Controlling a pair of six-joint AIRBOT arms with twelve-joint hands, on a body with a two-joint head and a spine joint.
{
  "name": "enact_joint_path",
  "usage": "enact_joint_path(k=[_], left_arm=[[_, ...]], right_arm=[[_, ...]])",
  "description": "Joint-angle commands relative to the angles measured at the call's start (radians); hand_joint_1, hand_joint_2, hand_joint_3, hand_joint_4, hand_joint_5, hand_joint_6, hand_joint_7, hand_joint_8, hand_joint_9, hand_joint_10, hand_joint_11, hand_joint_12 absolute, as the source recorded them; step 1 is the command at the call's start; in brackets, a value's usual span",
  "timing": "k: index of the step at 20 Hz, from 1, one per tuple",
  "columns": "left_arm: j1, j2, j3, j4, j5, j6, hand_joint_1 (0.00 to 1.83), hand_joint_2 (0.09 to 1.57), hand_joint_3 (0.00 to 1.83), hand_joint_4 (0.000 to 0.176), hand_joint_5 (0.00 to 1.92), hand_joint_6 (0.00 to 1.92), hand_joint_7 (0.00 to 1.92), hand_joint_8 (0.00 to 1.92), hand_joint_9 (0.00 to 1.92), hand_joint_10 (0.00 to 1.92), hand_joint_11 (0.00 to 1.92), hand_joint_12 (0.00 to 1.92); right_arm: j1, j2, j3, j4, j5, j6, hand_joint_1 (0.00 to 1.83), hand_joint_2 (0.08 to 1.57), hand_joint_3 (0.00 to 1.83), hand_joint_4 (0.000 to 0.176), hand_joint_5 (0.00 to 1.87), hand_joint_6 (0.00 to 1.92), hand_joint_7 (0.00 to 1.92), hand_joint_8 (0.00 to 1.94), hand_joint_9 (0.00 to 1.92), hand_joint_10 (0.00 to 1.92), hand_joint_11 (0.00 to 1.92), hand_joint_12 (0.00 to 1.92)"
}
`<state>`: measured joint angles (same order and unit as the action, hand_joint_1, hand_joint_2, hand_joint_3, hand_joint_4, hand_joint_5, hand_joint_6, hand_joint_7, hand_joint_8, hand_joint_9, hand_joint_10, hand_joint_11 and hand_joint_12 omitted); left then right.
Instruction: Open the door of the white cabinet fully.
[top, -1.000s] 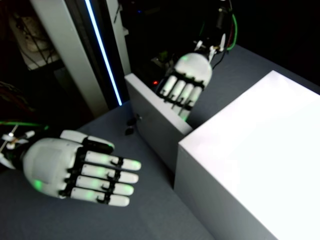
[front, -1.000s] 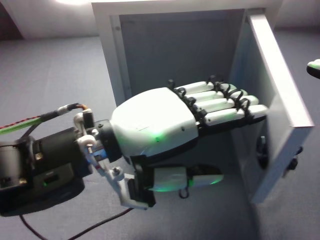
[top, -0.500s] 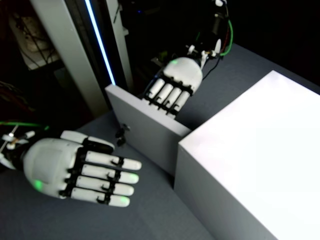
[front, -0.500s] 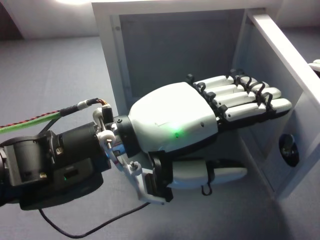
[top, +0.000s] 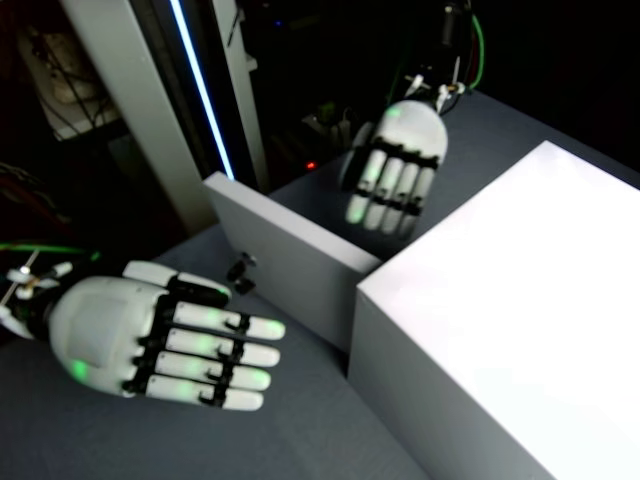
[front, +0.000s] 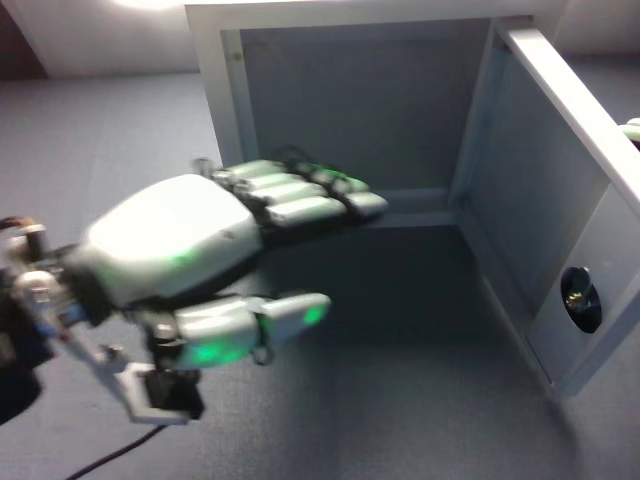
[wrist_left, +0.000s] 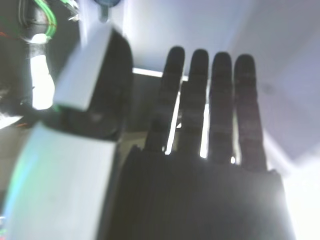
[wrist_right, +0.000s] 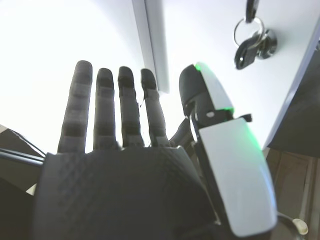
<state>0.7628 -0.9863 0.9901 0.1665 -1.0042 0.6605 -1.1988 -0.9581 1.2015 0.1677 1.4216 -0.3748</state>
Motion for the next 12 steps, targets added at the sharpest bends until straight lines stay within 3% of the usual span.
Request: enact_joint_path(k=[1,3,5,6,7,8,10,12], left_arm=[[0.015,0.022,-0.013,-0.042,-0.204,0.010,0.31,1.50,0.01,0.000,0.22,0.00,0.20,0.00,0.22,0.00,0.17,0.21],[0.073,0.066,-0.042,-0.104,-0.286,0.031,0.31,1.49,0.00,0.000,0.23,0.00,0.19,0.01,0.19,0.00,0.12,0.19],[0.143,0.114,-0.076,-0.174,-0.374,0.053,0.21,1.49,0.00,0.000,0.26,0.00,0.25,0.01,0.23,0.01,0.18,0.23],[0.180,0.134,-0.091,-0.213,-0.414,0.070,0.18,1.47,0.00,0.000,0.26,0.00,0.28,0.00,0.29,0.01,0.20,0.37],[0.219,0.152,-0.103,-0.260,-0.459,0.090,0.18,1.47,0.00,0.000,0.26,0.00,0.28,0.00,0.29,0.01,0.20,0.37],[0.254,0.164,-0.109,-0.305,-0.499,0.103,0.15,1.46,0.00,0.000,0.24,0.00,0.31,0.00,0.34,0.00,0.15,0.62],[0.299,0.168,-0.105,-0.376,-0.566,0.106,0.12,1.46,0.00,0.000,0.23,0.00,0.30,0.00,0.37,0.01,0.21,0.68],[0.302,0.168,-0.099,-0.401,-0.587,0.106,0.19,1.42,0.00,0.000,0.33,0.01,0.34,0.01,0.37,0.00,0.12,0.74]], right_arm=[[0.014,0.001,0.006,0.033,0.146,0.008,0.65,1.40,0.00,0.000,0.26,0.00,0.23,0.01,0.15,0.00,0.12,0.04],[0.014,0.001,0.006,0.042,0.161,0.008,0.64,1.41,0.00,0.000,0.25,0.00,0.20,0.00,0.12,0.00,0.10,0.03],[0.014,0.008,0.004,0.050,0.182,0.008,0.77,1.41,0.00,0.000,0.24,0.00,0.20,0.00,0.14,0.01,0.11,0.04],[0.014,0.013,0.002,0.053,0.195,0.008,0.74,1.42,0.00,0.000,0.22,0.00,0.18,0.00,0.14,0.01,0.11,0.05],[0.014,0.017,0.000,0.056,0.208,0.008,0.74,1.42,0.00,0.000,0.22,0.00,0.18,0.00,0.14,0.01,0.11,0.05],[0.014,0.023,-0.005,0.059,0.221,0.008,0.81,1.43,0.00,0.000,0.20,0.00,0.15,0.00,0.12,0.00,0.10,0.05],[0.014,0.034,-0.013,0.070,0.241,0.008,0.85,1.43,0.00,0.000,0.19,0.00,0.15,0.00,0.11,0.00,0.07,0.04],[0.014,0.034,-0.014,0.085,0.254,0.008,0.85,1.44,0.00,0.000,0.18,0.00,0.14,0.00,0.09,0.00,0.04,0.03]])
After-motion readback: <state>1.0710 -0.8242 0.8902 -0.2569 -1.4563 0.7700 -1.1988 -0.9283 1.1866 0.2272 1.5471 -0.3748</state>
